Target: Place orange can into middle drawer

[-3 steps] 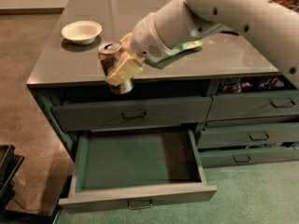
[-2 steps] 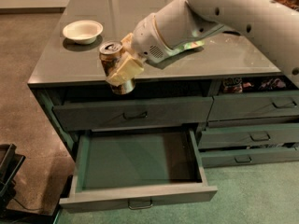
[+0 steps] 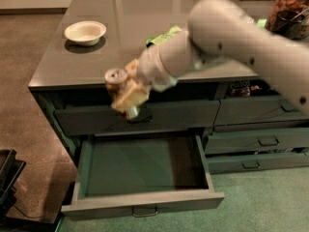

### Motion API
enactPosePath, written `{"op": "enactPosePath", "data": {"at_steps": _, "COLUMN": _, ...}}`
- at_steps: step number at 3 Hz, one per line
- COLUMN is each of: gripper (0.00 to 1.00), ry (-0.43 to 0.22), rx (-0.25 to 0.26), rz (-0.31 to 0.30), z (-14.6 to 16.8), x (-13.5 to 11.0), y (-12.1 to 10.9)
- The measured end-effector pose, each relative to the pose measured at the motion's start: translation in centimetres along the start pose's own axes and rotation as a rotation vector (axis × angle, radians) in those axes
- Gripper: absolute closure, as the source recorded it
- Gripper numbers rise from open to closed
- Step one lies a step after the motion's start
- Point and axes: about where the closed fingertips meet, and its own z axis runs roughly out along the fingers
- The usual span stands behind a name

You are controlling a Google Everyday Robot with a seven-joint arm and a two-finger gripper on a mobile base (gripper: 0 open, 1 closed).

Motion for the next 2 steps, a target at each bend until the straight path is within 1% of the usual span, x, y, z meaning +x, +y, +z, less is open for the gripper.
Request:
{"op": "enactPosePath", "data": {"at_steps": 1, "gripper": 1.00, "ry": -0.041, "rx": 0.026, "rz": 0.038, "z": 3.2, "x": 4.5, "y": 3.4}}
{"op": "enactPosePath", "data": {"at_steps": 2, "gripper": 1.00, "ry": -0.077, "rx": 0.036, "rz": 0.106, "z": 7.9, "x": 10.3, "y": 7.3}}
